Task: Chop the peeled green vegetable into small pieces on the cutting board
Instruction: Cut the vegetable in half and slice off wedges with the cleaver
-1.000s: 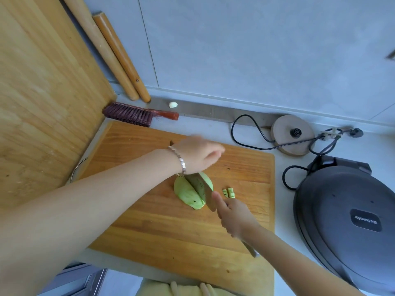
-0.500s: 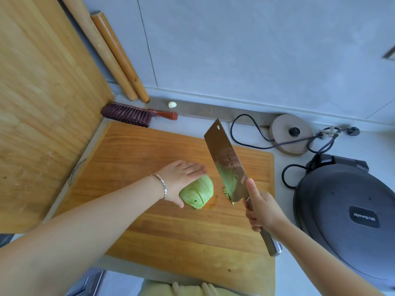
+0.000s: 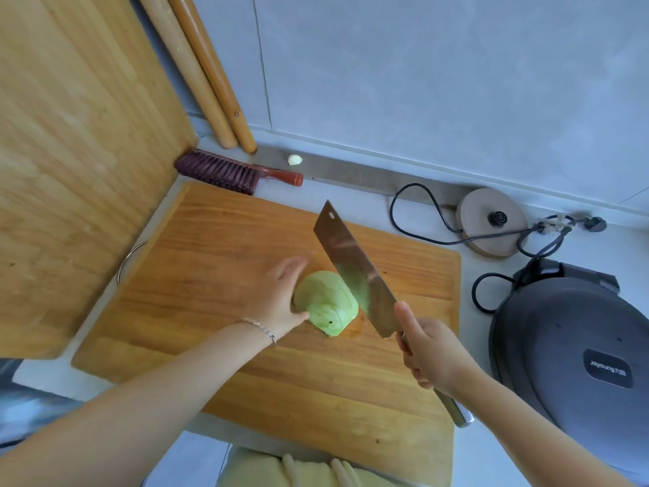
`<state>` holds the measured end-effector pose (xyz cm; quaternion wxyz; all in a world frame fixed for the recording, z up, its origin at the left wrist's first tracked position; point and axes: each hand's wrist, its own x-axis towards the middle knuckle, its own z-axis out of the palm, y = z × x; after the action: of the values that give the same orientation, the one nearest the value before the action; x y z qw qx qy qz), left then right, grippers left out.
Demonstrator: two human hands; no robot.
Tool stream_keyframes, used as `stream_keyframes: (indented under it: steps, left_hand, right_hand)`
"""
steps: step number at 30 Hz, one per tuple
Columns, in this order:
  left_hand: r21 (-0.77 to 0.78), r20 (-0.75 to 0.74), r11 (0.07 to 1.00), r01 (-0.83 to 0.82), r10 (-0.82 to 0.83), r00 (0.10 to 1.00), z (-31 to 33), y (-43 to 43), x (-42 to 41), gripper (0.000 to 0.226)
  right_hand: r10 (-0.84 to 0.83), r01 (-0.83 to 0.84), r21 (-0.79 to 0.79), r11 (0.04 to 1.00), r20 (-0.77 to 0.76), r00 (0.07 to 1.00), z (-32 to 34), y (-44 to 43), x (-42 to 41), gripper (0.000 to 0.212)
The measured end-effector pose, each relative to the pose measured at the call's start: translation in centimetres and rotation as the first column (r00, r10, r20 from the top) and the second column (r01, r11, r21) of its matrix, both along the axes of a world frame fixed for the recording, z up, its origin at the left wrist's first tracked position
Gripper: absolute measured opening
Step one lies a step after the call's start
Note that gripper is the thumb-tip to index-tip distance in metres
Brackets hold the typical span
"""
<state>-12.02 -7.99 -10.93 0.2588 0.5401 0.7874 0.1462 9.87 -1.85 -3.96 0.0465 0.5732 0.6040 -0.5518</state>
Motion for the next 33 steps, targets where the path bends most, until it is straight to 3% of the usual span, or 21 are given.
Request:
stream_keyframes:
  steps: [1,3,6,9,11,16,23,33]
  left_hand:
    - [0.003,0.165,0.973,-0.229,0.225,0.960,0.0,-0.7,0.2,0.074]
    - [-0.131,0.405,0.830,-0.542,0.543,0.735,-0.4,-1.7,0.6,0.046]
    - [-0.310,0.571,0.667,-0.678,0.700,0.428,-0.8,-2.1,1.5,0.024]
    - [-0.416,0.631,0.591,-0.691,0.735,0.248,-0.2,-1.6,2.4,0.007]
    - [-0.429,0.636,0.574,-0.697,0.740,0.218,-0.1,-1.2,2.7,0.010]
    - [-0.409,0.586,0.564,-0.717,0.765,0.267,-0.5,-0.8,3.0,0.018]
    - [-0.397,0.586,0.556,-0.730,0.766,0.265,-0.6,-0.6,3.2,0.020]
    - [-0.398,0.600,0.555,-0.731,0.760,0.250,-0.2,-0.9,3.1,0.022]
  right_hand:
    - [0.046,-0.046,0.022,0.999,0.022,0.999,0.0,-0.3,-0.5,0.057]
    - [0.131,-0.135,0.059,0.989,0.063,0.989,0.0,-1.1,-1.6,0.058]
    - [0.224,-0.236,0.085,0.968,0.132,0.966,0.0,-2.0,-3.2,0.059]
    - [0.270,-0.290,0.097,0.952,0.176,0.946,0.1,-2.5,-4.1,0.059]
    - [0.295,-0.322,0.107,0.941,0.211,0.932,0.2,-2.6,-4.4,0.059]
    - [0.321,-0.368,0.130,0.921,0.283,0.904,0.2,-3.1,-4.8,0.060]
    - [0.339,-0.398,0.102,0.912,0.362,0.869,-1.7,-3.3,-6.1,0.060]
    - [0.322,-0.372,0.128,0.919,0.300,0.898,-6.0,-3.1,-6.4,0.057]
